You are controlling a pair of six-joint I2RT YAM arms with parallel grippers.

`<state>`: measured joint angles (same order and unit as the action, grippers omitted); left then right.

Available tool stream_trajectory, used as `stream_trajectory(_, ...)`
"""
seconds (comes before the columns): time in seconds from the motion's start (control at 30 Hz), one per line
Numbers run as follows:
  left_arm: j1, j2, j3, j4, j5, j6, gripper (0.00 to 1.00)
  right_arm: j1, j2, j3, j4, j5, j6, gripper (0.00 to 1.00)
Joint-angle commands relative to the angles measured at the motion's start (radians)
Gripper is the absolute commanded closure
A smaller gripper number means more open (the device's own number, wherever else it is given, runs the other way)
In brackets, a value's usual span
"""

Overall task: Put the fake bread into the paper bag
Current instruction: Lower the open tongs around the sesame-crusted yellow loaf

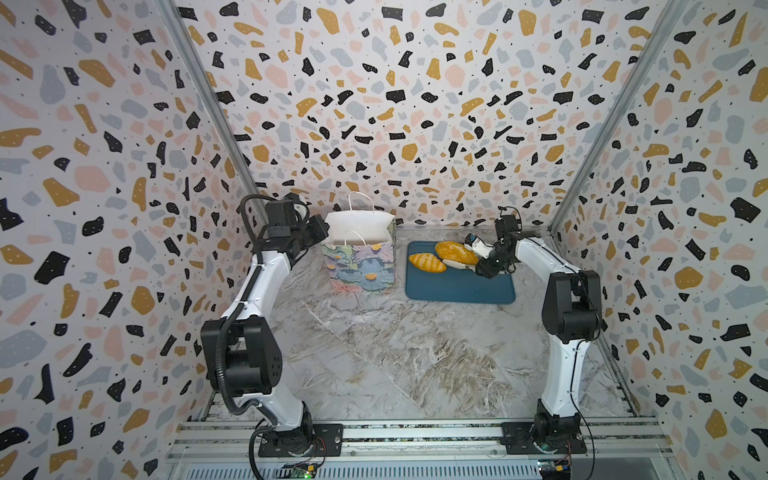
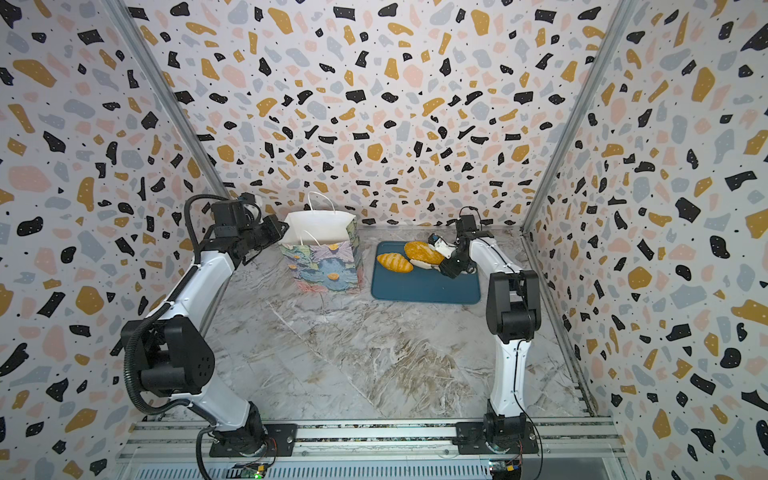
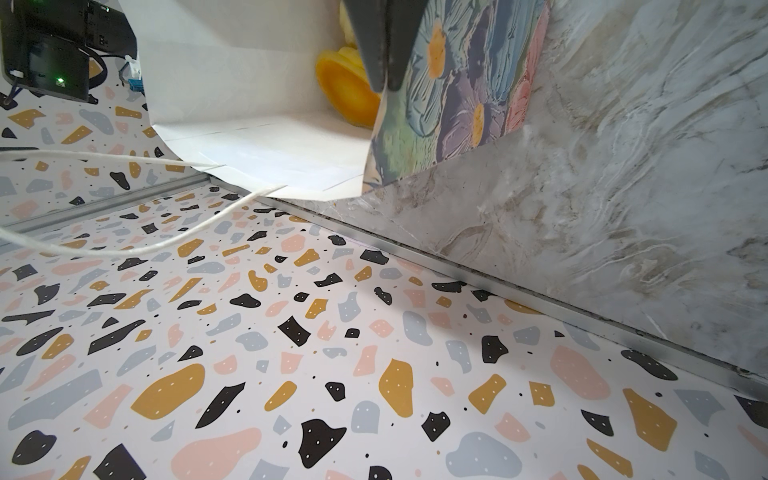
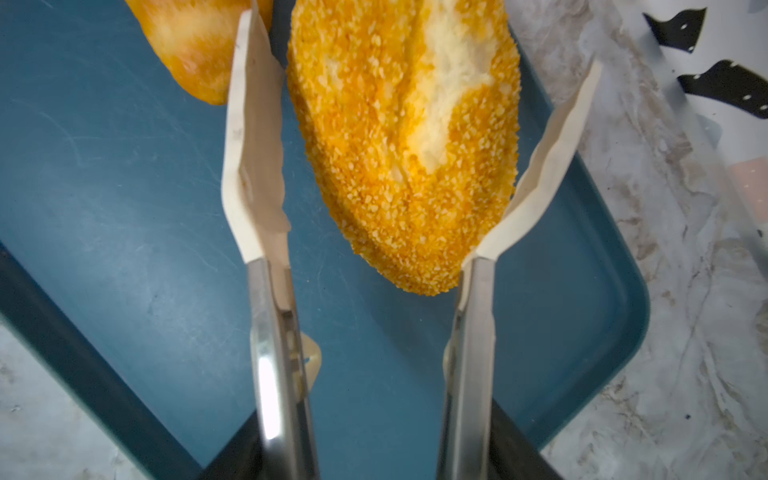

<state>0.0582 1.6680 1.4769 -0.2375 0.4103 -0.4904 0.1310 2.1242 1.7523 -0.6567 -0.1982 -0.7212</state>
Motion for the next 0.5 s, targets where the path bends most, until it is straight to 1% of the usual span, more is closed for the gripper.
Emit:
stream_trajectory(0.0,0.005,-0.015,-0.01,0.035,0.003,0.01,1.0,0.004,-0.009,0.042,-0.022,-0.019,-0.007,0.38)
stream_trajectory(0.1,0.005,-0.016,-0.01,0.035,0.004,0.01,1.0,0.008,-0.007,0.042,-0.022,-0.014,-0.007,0.44)
stream_trajectory(0.17,0.005,-0.016,-0.01,0.035,0.001,0.012,1.0,0.009,-0.008,0.044,-0.022,-0.014,-0.009,0.49)
stream_trajectory(0.47,0.005,-0.016,-0.01,0.034,0.003,0.012,1.0,0.024,-0.017,0.029,-0.019,-0.004,-0.007,0.65)
